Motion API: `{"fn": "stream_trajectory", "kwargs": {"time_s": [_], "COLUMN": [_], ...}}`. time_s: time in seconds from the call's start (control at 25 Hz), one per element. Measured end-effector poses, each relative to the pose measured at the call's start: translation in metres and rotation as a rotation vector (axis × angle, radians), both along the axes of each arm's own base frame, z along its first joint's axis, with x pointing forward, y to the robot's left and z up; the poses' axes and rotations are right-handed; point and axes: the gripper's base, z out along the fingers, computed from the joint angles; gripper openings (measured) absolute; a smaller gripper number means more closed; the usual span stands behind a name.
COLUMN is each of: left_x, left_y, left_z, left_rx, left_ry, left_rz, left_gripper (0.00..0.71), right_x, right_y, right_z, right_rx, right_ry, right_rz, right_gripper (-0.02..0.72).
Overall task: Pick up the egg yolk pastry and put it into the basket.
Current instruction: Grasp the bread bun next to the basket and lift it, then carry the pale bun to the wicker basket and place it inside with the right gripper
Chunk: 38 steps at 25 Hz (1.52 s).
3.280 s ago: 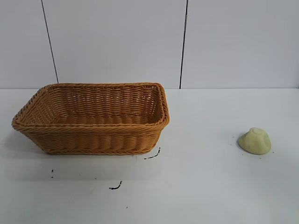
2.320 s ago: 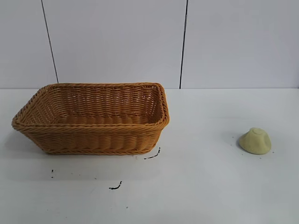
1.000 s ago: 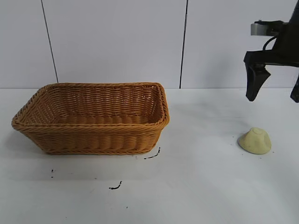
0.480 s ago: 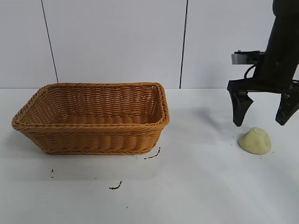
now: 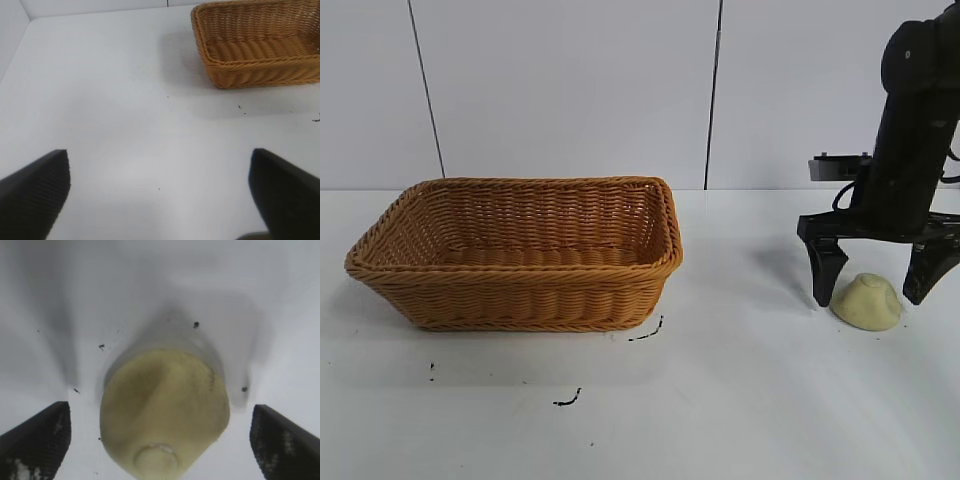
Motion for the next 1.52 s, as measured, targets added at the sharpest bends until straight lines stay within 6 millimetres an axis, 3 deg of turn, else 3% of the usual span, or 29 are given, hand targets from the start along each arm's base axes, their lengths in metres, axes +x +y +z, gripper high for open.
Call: {"fn": "stream_trajectory", "kwargs": {"time_s": [0.12,0.2,0.56,0.84,1.16,1.4,1.52], "left_x": [0.000,0.000,0.000,0.000,0.000,0.000,0.000], "left_y": [0.000,0.000,0.000,0.000,0.000,0.000,0.000], "left_z": [0.000,0.000,0.000,0.000,0.000,0.000,0.000], "left_rx": [0.000,0.000,0.000,0.000,0.000,0.000,0.000], "left_ry": [0.000,0.000,0.000,0.000,0.000,0.000,0.000], "left_rz": [0.000,0.000,0.000,0.000,0.000,0.000,0.000], "left_gripper": [0.697,0.697,0.697,0.697,0.697,0.697,0.697], "right_x": [0.000,0.000,-0.002,-0.001,0.002,0.008,0.012], "right_y": [0.000,0.000,-0.001,-0.001,-0.001,0.000,0.000], "right_z": [-0.001,-0.001,-0.001,0.013,0.057,0.124,0.148], "right_rx": [0.000,0.000,-0.002,0.001,0.008,0.017,0.021], "right_ry": [0.003,0.003,0.029,-0.003,-0.052,-0.149,-0.194], "right_rz": [0.000,0.000,-0.009,-0.014,-0.014,-0.013,-0.013], "right_gripper": [0.695,0.657,0.273,0.230,0.191,0.190,0.190]}}
